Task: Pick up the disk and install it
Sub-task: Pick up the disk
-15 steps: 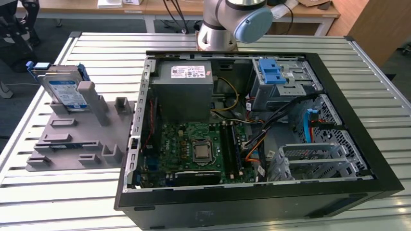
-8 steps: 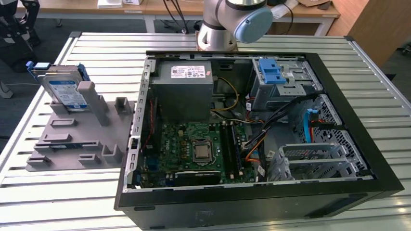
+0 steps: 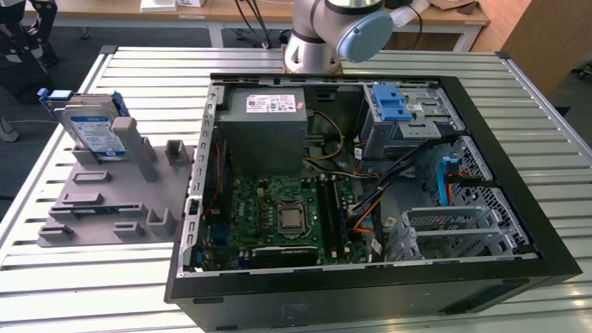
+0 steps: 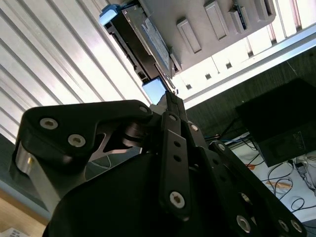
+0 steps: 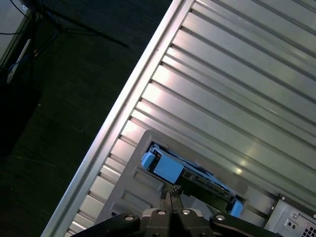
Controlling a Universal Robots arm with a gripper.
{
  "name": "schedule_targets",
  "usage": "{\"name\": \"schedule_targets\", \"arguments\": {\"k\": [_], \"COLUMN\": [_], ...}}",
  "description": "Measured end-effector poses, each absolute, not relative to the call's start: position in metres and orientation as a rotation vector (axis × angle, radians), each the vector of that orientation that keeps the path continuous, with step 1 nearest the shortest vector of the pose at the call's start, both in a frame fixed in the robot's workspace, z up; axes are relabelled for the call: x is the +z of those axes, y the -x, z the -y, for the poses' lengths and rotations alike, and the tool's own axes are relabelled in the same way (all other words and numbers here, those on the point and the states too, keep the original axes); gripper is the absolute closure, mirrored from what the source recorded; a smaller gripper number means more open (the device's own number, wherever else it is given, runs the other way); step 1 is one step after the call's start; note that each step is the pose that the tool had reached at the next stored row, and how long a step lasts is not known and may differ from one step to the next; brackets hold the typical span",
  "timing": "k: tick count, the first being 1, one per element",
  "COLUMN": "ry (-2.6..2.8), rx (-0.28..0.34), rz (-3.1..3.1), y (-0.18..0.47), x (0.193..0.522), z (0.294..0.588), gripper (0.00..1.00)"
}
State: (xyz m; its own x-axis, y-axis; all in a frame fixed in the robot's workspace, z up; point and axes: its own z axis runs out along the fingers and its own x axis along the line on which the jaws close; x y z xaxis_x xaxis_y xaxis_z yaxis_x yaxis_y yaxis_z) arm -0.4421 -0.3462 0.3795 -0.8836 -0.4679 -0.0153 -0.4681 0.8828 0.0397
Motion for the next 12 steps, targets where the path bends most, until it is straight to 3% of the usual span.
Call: {"name": "schedule_targets", "arguments": {"k": [12], "ry": [0.907], "rx": [0.067], "rz": [-3.004], "y": [0.4421], "x": [0.3792], "z": [0.3462], "gripper": [0.89]}}
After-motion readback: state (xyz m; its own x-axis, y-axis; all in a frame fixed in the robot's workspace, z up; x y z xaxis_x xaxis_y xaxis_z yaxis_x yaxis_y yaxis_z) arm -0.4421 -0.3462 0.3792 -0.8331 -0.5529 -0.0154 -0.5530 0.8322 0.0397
